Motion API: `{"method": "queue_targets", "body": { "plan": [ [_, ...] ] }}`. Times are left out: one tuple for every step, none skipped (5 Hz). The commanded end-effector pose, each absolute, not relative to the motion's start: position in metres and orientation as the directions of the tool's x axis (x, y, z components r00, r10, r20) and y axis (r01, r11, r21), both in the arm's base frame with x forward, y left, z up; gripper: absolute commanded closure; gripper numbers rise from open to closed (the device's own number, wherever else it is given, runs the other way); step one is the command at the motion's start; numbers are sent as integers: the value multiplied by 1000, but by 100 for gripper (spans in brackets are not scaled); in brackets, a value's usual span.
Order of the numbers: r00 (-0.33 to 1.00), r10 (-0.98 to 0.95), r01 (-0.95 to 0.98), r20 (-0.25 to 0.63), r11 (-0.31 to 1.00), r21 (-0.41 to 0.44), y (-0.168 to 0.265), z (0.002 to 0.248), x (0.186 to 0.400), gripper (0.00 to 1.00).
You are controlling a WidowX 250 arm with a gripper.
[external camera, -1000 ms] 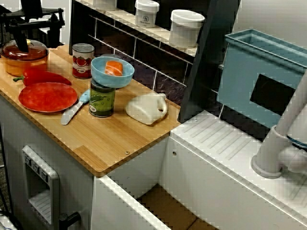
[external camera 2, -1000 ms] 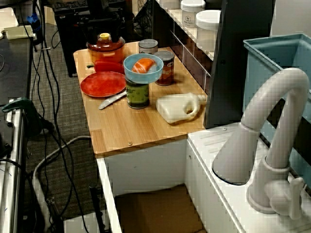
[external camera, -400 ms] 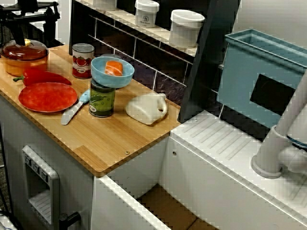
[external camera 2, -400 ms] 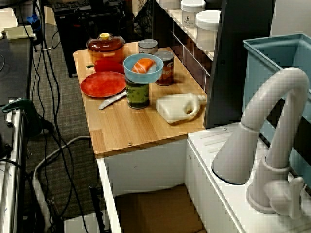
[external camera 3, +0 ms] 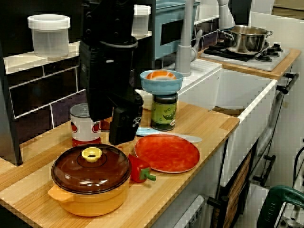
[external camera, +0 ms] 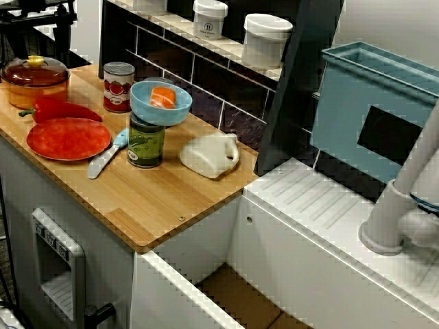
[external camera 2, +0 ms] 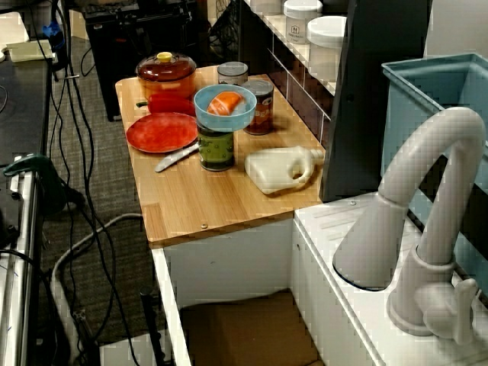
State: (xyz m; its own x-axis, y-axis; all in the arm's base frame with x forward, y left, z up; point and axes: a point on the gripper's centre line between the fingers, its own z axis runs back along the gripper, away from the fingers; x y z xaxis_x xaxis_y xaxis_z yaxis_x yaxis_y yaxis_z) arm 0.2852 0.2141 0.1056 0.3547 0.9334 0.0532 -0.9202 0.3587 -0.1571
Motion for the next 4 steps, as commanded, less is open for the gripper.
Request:
{"method": "queue_targets", "body": {
  "plan": [
    [340, 934, -919, 105, 354, -175, 237, 117, 278, 0],
    [349, 931, -917, 105, 363, -166, 240, 114, 277, 0],
    [347, 932, -918, 104, 361, -165, 244, 111, 274, 0],
    [344, 933, -920, 109, 358, -161, 246, 108, 275, 0]
  ]
}}
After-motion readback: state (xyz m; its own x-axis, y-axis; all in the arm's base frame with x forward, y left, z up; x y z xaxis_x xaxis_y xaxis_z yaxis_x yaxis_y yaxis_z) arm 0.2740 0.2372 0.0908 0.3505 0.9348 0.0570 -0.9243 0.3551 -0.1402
